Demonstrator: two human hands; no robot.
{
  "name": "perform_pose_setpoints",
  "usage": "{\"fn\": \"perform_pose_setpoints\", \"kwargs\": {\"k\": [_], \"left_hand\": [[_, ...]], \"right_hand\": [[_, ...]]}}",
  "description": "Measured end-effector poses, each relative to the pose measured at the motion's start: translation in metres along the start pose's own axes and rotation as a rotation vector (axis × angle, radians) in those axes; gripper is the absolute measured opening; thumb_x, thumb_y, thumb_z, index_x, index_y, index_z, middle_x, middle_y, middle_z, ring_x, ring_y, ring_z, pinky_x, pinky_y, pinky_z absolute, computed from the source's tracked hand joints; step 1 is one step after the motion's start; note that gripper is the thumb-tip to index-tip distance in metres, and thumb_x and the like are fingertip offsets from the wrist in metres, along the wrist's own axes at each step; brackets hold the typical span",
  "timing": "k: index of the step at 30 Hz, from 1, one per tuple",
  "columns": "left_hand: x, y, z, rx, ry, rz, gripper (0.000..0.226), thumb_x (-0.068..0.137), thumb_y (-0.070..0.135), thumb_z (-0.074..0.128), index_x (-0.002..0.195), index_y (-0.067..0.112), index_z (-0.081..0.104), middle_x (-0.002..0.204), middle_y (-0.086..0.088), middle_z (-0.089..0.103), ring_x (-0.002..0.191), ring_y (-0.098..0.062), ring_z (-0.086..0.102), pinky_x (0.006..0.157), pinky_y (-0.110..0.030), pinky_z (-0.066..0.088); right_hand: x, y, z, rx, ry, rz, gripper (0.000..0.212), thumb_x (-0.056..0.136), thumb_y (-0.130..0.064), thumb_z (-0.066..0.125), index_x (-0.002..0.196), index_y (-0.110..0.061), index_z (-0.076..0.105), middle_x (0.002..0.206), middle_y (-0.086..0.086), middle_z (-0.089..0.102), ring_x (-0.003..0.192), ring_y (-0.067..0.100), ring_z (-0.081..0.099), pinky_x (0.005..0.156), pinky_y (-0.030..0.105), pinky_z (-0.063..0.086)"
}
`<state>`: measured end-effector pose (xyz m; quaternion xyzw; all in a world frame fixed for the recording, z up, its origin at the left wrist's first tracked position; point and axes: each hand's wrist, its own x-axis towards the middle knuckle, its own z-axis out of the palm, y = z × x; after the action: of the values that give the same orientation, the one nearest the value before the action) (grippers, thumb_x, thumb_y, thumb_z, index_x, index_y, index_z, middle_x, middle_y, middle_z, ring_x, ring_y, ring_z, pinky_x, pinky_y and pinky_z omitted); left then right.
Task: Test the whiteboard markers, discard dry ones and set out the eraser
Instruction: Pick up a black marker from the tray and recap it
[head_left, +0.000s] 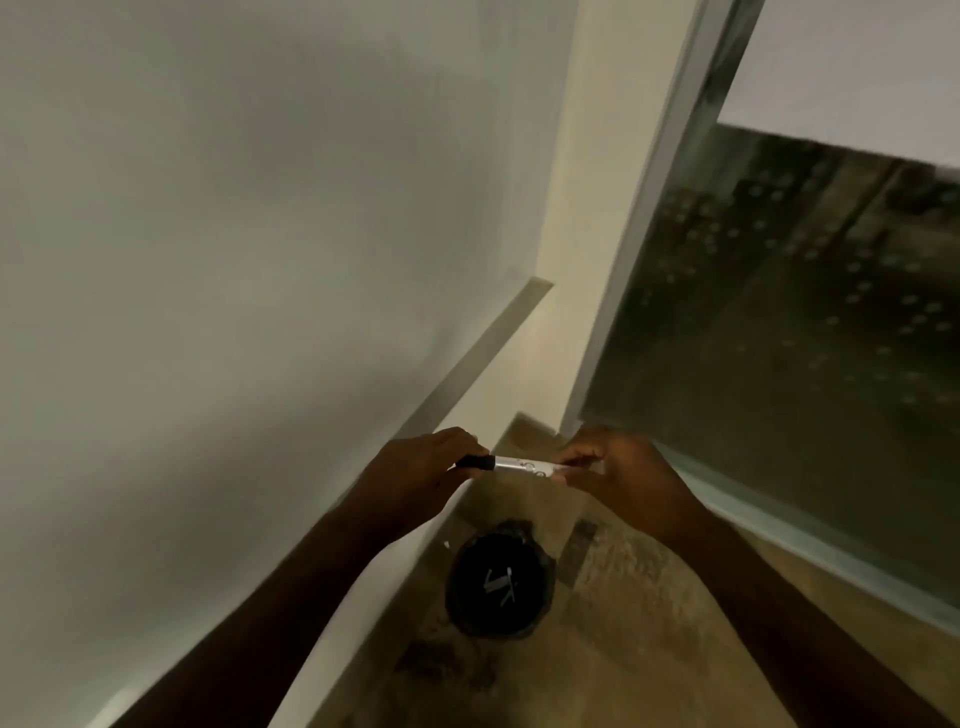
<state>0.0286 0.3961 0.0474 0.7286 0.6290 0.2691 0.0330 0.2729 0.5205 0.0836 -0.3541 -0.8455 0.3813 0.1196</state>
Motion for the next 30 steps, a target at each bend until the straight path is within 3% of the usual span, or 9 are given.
{"fn": "perform_pose_setpoints", "kwargs": {"k": [3,7,12,15,19,23,25,28,30], "left_hand": [[-0.005,-0.015,0.041,-0.036,-0.045,-0.069,0.013,0.096,0.032,0.063,0.11,0.032,0.063,0.101,0.013,0.072,0.075,-0.009,0.069,0.061,-0.031,0.057],[-0.012,-0.035,0.095,-0.015,-0.113,-0.113,0.013,0.098,0.034,0.056,0.107,0.031,0.065,0.093,0.01,0.073,0.069,-0.011,0.069,0.055,-0.029,0.055],[-0.015,-0.055,0.155,-0.026,-0.179,-0.219,0.026,0.097,0.036,0.049,0.11,0.026,0.07,0.095,0.004,0.075,0.078,-0.018,0.071,0.065,-0.031,0.056],[-0.014,-0.074,0.195,-0.046,-0.209,-0.271,0.034,0.096,0.041,0.047,0.112,0.024,0.071,0.097,0.001,0.075,0.082,-0.021,0.071,0.07,-0.034,0.057],[-0.023,-0.098,0.243,-0.057,-0.251,-0.329,0.06,0.088,0.06,0.029,0.112,0.025,0.072,0.098,-0.001,0.075,0.087,-0.023,0.071,0.075,-0.041,0.057],[-0.039,-0.112,0.275,-0.05,-0.234,-0.359,0.059,0.089,0.06,0.031,0.116,0.027,0.071,0.101,-0.004,0.076,0.09,-0.027,0.071,0.077,-0.043,0.057],[-0.045,-0.116,0.283,-0.077,-0.196,-0.373,0.049,0.09,0.053,0.041,0.117,0.025,0.072,0.109,-0.004,0.075,0.098,-0.029,0.071,0.083,-0.042,0.058],[-0.057,-0.125,0.291,-0.095,-0.181,-0.338,0.048,0.088,0.041,0.063,0.13,0.018,0.067,0.137,-0.006,0.063,0.129,-0.027,0.058,0.106,-0.046,0.048],[-0.065,-0.13,0.292,-0.068,-0.256,-0.261,0.068,0.086,0.035,0.075,0.146,0.015,0.05,0.157,-0.009,0.04,0.148,-0.029,0.032,0.121,-0.049,0.028]], "right_hand": [[0.01,0.036,0.018,-0.123,-0.031,0.018,0.012,0.092,-0.029,0.069,0.1,-0.025,0.078,0.093,-0.013,0.067,0.087,0.006,0.061,0.077,0.026,0.05],[0.02,0.085,0.05,-0.24,-0.046,-0.009,0.013,0.094,-0.032,0.065,0.099,-0.027,0.075,0.091,-0.013,0.061,0.087,0.007,0.053,0.07,0.018,0.036],[0.04,0.148,0.087,-0.34,-0.085,-0.026,0.012,0.094,-0.033,0.063,0.099,-0.029,0.073,0.093,-0.01,0.061,0.089,0.009,0.05,0.067,0.019,0.029],[0.053,0.185,0.107,-0.346,-0.084,-0.007,0.012,0.094,-0.031,0.064,0.099,-0.029,0.074,0.093,-0.009,0.062,0.089,0.008,0.05,0.07,0.023,0.033],[0.066,0.229,0.14,-0.396,-0.137,0.023,0.015,0.094,-0.031,0.063,0.103,-0.025,0.074,0.097,-0.004,0.064,0.094,0.016,0.055,0.074,0.029,0.04],[0.07,0.251,0.166,-0.393,-0.16,0.007,0.016,0.093,-0.027,0.064,0.104,-0.023,0.074,0.098,-0.001,0.063,0.096,0.021,0.056,0.077,0.032,0.042],[0.072,0.257,0.173,-0.4,-0.15,0.02,0.017,0.094,-0.028,0.063,0.107,-0.024,0.074,0.099,-0.001,0.063,0.1,0.021,0.056,0.078,0.032,0.043],[0.071,0.262,0.18,-0.43,-0.206,0.08,0.034,0.097,-0.031,0.06,0.13,-0.024,0.064,0.125,0.002,0.064,0.119,0.022,0.053,0.093,0.033,0.043],[0.066,0.263,0.183,-0.386,-0.245,0.113,0.06,0.097,-0.031,0.062,0.152,-0.018,0.04,0.154,0.008,0.044,0.137,0.026,0.043,0.111,0.036,0.035]]}}
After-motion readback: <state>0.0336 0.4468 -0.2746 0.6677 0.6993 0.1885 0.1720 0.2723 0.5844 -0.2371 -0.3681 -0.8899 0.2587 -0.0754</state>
